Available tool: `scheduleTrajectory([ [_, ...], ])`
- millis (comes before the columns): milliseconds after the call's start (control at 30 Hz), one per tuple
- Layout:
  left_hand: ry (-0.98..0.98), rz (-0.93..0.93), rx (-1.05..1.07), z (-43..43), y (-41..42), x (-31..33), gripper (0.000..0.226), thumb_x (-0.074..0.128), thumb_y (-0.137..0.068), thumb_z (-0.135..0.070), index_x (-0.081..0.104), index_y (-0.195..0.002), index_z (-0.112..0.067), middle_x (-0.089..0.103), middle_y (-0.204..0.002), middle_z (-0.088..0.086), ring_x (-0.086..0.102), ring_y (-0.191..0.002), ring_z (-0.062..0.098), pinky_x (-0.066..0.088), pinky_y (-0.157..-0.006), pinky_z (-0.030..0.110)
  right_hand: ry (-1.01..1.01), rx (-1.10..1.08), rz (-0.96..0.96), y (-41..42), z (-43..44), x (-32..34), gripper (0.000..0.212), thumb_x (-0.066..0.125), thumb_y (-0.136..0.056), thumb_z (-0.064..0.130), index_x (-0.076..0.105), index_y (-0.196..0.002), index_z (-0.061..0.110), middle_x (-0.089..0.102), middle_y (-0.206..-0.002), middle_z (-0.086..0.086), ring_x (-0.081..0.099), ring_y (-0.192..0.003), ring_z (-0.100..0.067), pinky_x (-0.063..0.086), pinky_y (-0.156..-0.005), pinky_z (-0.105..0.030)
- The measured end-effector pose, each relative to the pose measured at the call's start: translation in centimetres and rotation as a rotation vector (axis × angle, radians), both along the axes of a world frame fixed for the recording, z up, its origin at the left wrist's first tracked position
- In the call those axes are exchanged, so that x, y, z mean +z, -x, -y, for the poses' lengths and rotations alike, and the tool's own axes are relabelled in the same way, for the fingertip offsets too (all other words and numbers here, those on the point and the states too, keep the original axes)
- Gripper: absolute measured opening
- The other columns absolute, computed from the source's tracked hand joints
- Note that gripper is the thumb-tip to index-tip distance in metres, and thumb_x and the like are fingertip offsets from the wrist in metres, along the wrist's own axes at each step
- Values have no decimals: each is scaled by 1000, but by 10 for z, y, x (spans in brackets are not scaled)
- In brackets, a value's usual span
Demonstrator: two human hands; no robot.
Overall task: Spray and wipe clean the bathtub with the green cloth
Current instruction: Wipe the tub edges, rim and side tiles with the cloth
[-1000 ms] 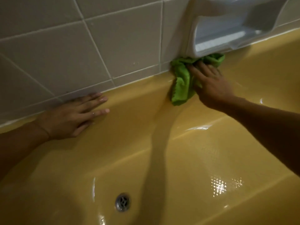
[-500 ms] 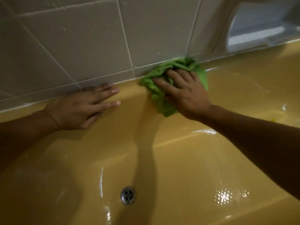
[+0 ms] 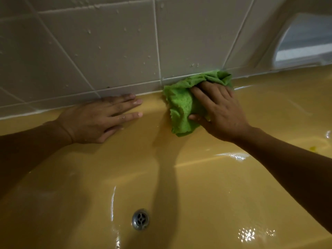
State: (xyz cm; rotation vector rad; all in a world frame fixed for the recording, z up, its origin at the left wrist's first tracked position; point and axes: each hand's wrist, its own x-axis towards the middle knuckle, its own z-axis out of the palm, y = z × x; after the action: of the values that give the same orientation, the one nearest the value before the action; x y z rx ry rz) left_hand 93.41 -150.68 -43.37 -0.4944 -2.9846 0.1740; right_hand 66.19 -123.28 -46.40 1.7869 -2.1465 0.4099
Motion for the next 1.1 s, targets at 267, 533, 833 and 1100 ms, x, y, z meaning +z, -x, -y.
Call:
scheduleTrajectory([
  [267, 0, -12, 8, 1, 0, -1, 52, 50, -105, -26, 45, -155, -11, 31, -166, 16, 26, -156, 34, 34, -122, 50, 153, -174, 158, -83, 49, -3, 65, 58, -93, 60, 55, -140, 15, 53, -141, -11, 48, -128, -34, 31, -112, -53],
  [533, -31, -32, -12, 3, -1, -2, 51, 50, -106, -23, 46, -155, -10, 30, -167, 16, 25, -156, 34, 34, -122, 50, 137, -158, 153, -77, 40, -7, 58, 60, -98, 49, 52, -145, 16, 51, -146, -11, 44, -132, -31, 29, -116, -48],
  [833, -101, -111, 237, -3, -40, -14, 61, 53, -102, -25, 36, -160, -19, 26, -170, 7, 33, -153, 31, 36, -119, 50, 42, -222, 218, -82, 38, 12, 62, 60, -94, 44, 48, -147, 16, 48, -149, -10, 45, -132, -36, 34, -114, -47],
  [1100, -257, -176, 625, -3, -128, -13, 60, 59, -100, -19, 41, -157, -16, 38, -164, 7, 36, -151, 28, 30, -123, 47, -75, -189, 232, -95, 50, 35, 61, 49, -88, 44, 53, -141, 14, 55, -138, -12, 50, -124, -38, 42, -106, -49],
])
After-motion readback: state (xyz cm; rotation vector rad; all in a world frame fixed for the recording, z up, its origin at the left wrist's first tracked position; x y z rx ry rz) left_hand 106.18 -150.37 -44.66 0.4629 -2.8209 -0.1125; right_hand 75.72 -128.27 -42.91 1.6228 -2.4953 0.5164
